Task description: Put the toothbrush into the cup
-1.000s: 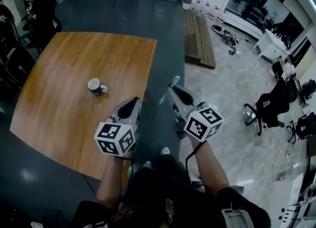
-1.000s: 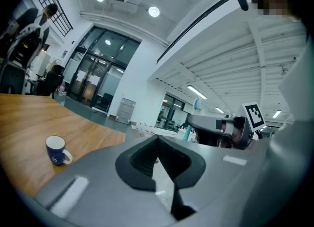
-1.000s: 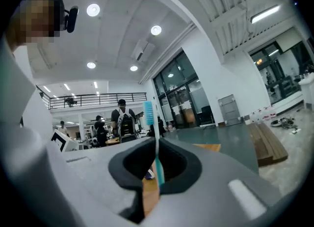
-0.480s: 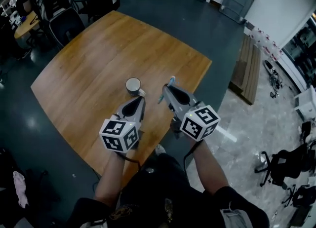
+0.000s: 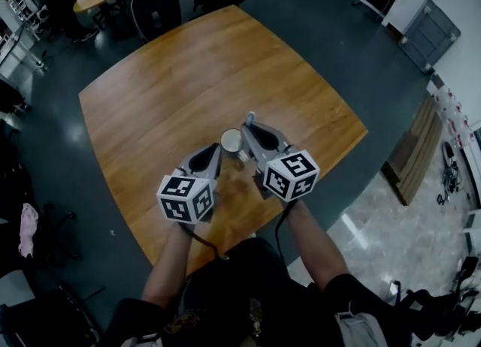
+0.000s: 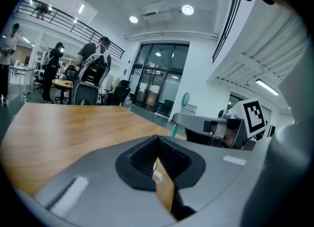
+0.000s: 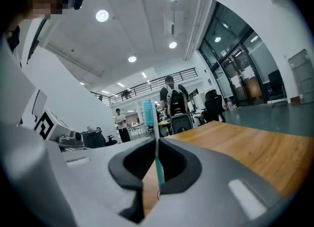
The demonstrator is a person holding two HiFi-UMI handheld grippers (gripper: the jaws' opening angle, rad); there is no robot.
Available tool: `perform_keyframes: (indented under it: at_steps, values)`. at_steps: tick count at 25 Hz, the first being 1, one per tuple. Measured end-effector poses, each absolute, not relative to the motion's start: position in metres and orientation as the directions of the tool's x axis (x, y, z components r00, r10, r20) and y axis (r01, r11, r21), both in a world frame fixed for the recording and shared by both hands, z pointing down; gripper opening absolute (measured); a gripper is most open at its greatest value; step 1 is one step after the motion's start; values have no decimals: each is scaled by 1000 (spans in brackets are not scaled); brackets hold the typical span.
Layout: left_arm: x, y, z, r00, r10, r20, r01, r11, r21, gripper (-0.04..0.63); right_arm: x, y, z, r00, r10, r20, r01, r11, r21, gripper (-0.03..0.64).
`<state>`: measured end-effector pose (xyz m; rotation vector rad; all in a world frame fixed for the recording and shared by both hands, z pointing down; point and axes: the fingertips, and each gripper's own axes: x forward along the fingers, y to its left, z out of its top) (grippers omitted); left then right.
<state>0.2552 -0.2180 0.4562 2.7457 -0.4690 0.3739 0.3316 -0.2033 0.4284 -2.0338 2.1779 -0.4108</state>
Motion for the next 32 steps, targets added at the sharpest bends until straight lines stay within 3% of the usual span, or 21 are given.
perform_keyframes:
  at_steps: [12,20,32]
  values:
    - [250,-242,480,840,-404,362,-506,-823,257,8,330,-262,516,-237,-942,236,-954,179,-242,23]
    - [229,-251,487,827,-441,349,-538,-801,262,8,319,-269,555,-239,-886,398,-966,174,-194,23]
    - [233,-259,496,816,-460,350,-559,-782,276,8,329,-281,567,-220,-864,453,-969,142,-201,25]
